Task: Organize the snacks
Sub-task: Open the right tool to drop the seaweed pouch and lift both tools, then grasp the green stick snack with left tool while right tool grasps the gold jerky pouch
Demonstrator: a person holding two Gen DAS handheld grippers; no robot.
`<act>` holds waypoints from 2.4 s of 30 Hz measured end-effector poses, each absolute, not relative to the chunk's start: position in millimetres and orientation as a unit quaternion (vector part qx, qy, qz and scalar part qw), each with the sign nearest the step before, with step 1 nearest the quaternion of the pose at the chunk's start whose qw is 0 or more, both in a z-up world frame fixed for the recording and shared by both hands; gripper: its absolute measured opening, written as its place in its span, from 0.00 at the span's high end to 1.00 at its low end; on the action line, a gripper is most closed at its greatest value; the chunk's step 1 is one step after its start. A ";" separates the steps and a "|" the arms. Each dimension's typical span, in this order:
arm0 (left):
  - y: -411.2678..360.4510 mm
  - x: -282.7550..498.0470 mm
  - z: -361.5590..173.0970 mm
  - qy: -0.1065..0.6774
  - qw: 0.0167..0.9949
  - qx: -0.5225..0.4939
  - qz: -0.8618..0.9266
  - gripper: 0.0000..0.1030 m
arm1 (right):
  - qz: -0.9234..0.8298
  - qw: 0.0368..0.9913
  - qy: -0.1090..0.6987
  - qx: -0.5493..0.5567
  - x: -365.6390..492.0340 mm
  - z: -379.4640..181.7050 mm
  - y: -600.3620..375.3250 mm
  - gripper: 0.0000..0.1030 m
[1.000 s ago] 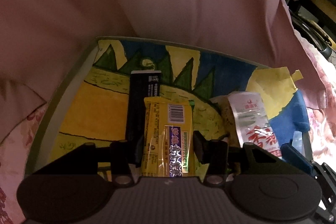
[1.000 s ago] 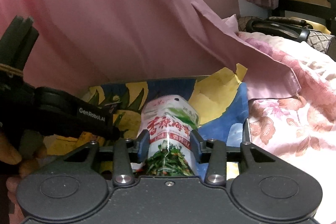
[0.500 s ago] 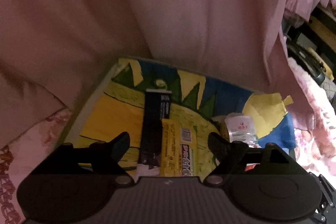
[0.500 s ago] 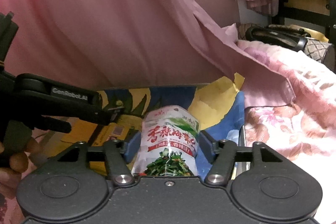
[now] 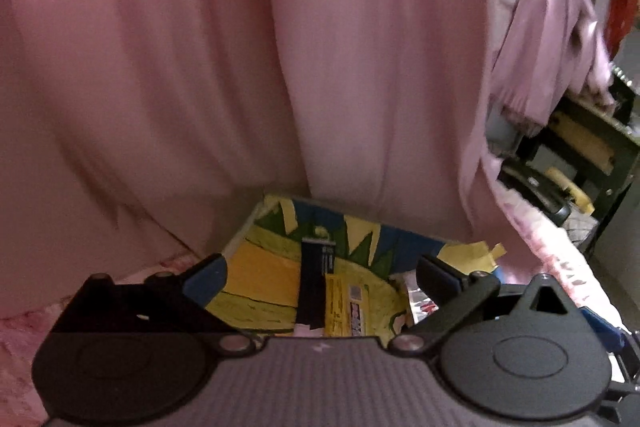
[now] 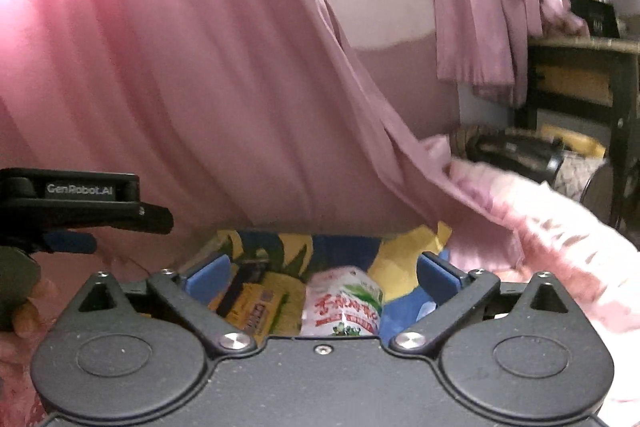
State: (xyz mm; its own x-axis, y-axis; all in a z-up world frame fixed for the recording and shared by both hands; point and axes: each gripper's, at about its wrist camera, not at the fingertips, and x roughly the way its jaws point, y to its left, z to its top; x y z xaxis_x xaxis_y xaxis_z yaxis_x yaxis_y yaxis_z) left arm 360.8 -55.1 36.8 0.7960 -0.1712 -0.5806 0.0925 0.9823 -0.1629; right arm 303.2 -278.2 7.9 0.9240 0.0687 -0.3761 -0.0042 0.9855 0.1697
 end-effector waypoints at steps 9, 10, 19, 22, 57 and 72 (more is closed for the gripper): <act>-23.2 290.8 62.4 0.246 0.965 -0.066 -0.063 0.00 | 0.009 0.988 0.141 0.061 232.9 34.7 -267.4 0.01; -19.1 282.8 63.5 0.242 0.966 -0.067 -0.063 0.00 | 0.007 0.989 0.135 0.060 226.0 37.0 -266.2 0.01; -3.1 208.0 67.5 0.187 0.980 -0.020 -0.060 0.00 | -0.011 0.994 0.095 0.043 157.2 51.7 -260.8 0.01; 0.0 186.8 62.2 0.186 0.980 -0.018 -0.061 0.00 | -0.017 0.995 0.094 0.034 134.1 49.4 -260.1 0.01; 9.5 150.8 -34.2 0.418 0.905 0.022 -0.073 0.00 | -0.005 0.917 0.393 0.067 121.7 -37.2 -240.3 0.01; -6.1 179.6 -55.2 0.458 0.883 0.029 -0.098 0.00 | 0.009 0.893 0.445 0.061 140.1 -67.0 -223.3 0.01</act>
State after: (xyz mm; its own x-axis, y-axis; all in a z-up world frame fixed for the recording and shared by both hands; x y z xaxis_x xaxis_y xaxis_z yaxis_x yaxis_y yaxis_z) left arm 179.6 -6.1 -55.2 0.5608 -0.1462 -0.8150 0.1994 0.9792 -0.0385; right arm 140.1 -223.3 -67.0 0.6030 0.0712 -0.7945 0.0380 0.9923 0.1177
